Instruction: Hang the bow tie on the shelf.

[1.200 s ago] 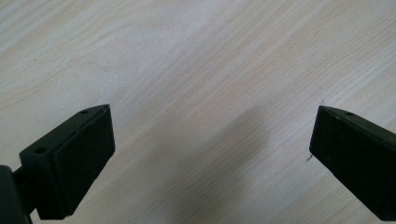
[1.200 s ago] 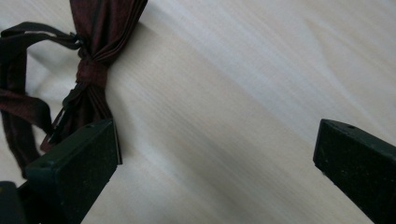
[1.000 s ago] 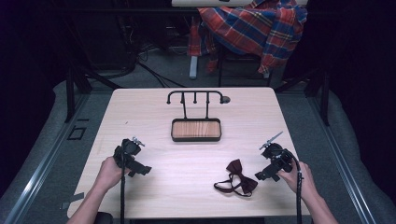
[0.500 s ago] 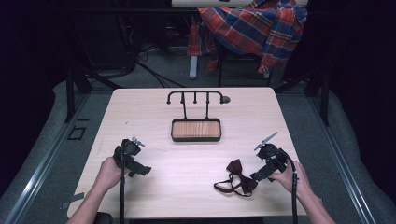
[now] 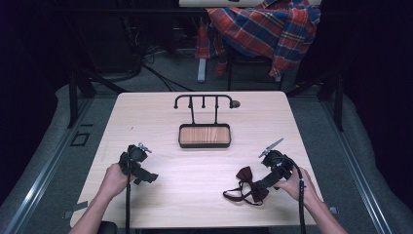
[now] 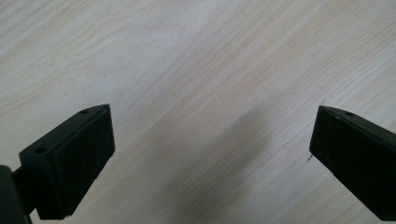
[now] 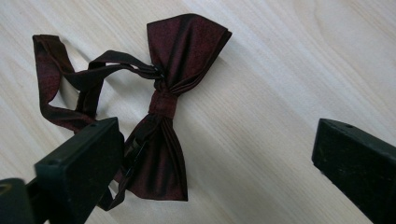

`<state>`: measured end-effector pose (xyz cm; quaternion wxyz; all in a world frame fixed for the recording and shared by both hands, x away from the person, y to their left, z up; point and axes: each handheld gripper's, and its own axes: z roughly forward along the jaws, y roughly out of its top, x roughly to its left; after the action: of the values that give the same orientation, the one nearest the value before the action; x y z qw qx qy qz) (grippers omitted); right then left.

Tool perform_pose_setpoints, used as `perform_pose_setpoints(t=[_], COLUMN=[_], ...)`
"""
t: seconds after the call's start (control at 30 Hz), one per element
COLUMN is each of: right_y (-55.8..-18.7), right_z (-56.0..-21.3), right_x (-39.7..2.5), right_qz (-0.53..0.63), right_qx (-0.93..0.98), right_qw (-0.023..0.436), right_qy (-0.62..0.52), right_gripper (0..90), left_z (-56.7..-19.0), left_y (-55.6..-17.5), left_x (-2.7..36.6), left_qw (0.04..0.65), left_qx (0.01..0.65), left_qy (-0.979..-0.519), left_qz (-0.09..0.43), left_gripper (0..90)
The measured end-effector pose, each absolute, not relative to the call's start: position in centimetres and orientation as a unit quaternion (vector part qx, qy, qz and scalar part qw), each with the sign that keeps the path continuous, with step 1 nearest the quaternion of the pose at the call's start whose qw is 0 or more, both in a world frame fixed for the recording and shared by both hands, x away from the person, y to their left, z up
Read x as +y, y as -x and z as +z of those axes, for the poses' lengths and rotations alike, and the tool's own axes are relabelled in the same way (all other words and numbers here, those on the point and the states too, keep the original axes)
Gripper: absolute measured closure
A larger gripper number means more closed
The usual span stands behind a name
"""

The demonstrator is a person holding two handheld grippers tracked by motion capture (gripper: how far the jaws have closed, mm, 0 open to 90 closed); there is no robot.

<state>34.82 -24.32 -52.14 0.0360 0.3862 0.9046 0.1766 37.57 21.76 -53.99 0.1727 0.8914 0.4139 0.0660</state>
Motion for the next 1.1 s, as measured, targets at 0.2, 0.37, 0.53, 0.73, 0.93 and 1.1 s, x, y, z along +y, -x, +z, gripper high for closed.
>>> perform_pose_setpoints(t=[0.2, 0.37, 0.53, 0.73, 0.93, 1.1], right_y=[-34.7, -34.9, -35.0, -34.8, -34.7, -34.4], right_z=[-52.2, -52.4, -53.0, -53.6, -53.8, -54.1], right_x=[-24.0, -22.7, -21.5, -20.9, -20.7, -20.5], right_qz=[0.179, 0.18, 0.168, 0.158, 0.136, 0.127], right_qx=[0.907, 0.911, 0.918, 0.92, 0.923, 0.927], right_qw=[0.019, 0.019, 0.01, -0.002, 0.0, 0.002], right_qy=[-0.38, -0.371, -0.359, -0.359, -0.359, -0.352], right_gripper=[14.6, 20.1, 29.3, 44.2, 53.5, 57.6], left_z=[-53.9, -53.8, -53.8, -53.8, -53.6, -53.5], left_y=[-37.4, -37.2, -37.0, -36.9, -36.6, -36.5], left_x=[22.0, 22.2, 22.3, 22.3, 22.4, 22.1], left_qw=[0.177, 0.179, 0.177, 0.176, 0.173, 0.172], left_qx=[0.414, 0.416, 0.417, 0.416, 0.415, 0.41], left_qy=[-0.89, -0.889, -0.889, -0.889, -0.89, -0.892], left_qz=[0.066, 0.071, 0.07, 0.072, 0.078, 0.079], left_gripper=[0.0, 0.0, 0.0, 0.0, 0.0, 0.1])
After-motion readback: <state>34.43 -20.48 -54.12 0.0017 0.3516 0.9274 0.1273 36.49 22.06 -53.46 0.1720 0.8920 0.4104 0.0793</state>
